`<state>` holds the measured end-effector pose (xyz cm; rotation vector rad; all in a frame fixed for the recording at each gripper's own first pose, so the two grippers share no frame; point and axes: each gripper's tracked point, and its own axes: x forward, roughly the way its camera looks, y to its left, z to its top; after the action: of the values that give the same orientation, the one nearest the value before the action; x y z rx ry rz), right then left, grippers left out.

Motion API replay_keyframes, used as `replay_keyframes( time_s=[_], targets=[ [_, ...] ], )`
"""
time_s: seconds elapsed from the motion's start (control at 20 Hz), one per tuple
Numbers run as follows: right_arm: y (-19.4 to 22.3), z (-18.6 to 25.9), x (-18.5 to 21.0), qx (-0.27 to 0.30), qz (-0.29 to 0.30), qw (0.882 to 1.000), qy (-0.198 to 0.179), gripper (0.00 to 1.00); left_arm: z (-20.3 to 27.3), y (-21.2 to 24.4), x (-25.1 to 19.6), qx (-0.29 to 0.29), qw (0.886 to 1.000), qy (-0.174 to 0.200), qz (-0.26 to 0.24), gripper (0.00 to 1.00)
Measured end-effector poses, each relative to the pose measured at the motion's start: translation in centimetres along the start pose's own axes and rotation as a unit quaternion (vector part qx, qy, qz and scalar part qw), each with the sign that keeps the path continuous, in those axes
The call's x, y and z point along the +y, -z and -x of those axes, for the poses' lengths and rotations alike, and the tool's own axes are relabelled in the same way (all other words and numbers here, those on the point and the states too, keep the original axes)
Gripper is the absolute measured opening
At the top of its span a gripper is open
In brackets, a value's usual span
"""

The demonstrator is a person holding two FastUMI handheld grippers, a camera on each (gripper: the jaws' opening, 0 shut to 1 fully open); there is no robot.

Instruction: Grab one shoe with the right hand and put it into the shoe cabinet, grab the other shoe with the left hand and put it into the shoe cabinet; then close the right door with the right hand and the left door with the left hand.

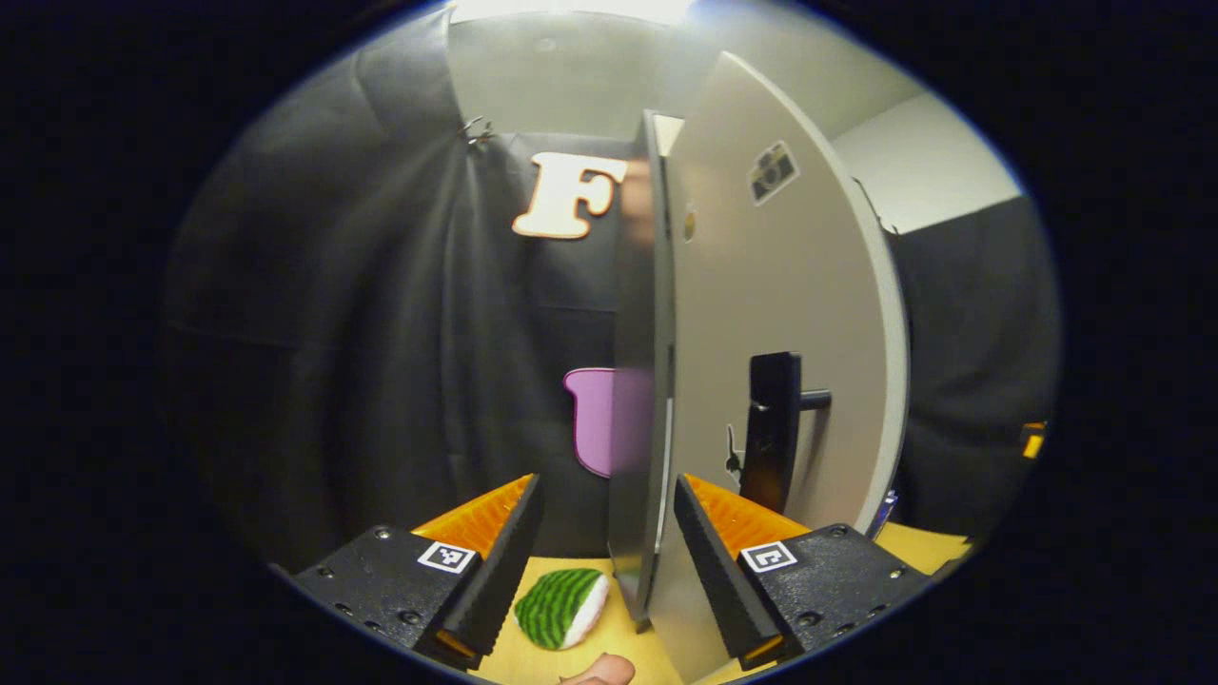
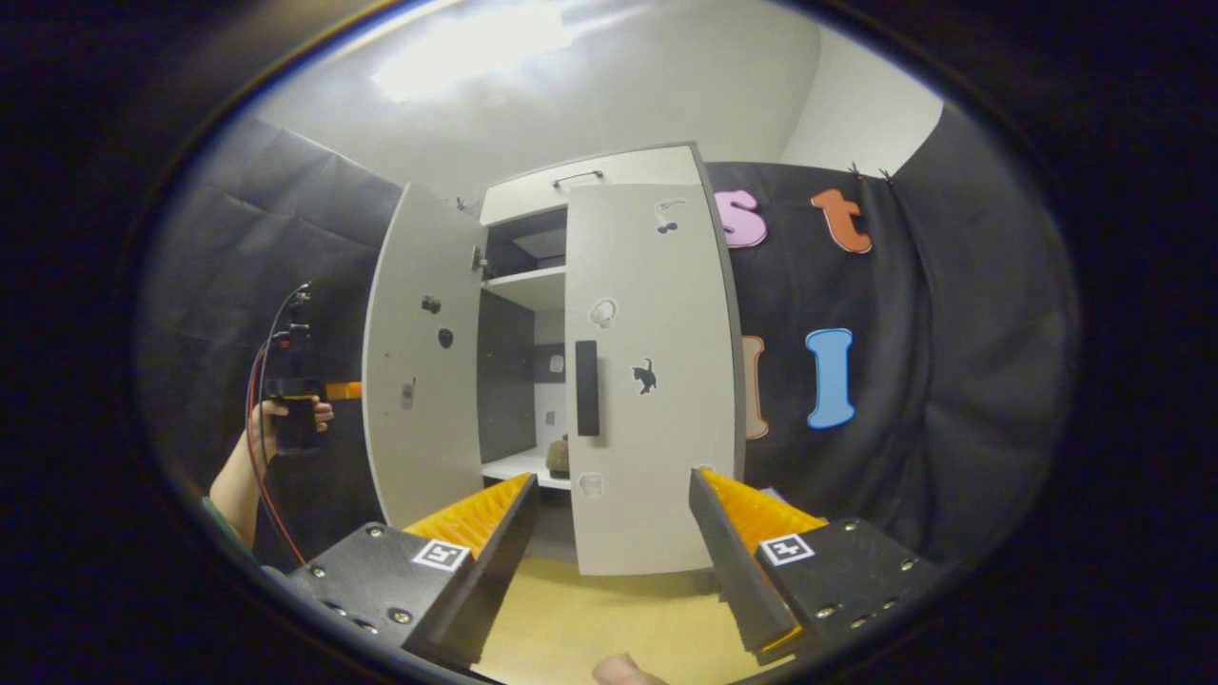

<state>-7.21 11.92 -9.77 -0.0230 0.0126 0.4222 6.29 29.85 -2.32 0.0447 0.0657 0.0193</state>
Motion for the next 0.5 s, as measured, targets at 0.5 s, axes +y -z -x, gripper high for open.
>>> replay_keyframes(
  time_s=[0.5],
  targets=[
    [1.2,0.9,0.8,0.005,0.013,1.0,0.015,0.92,-1.2,0.3,-6.1,0.028,0.998,0.003,-0.047,0.87]
  ],
)
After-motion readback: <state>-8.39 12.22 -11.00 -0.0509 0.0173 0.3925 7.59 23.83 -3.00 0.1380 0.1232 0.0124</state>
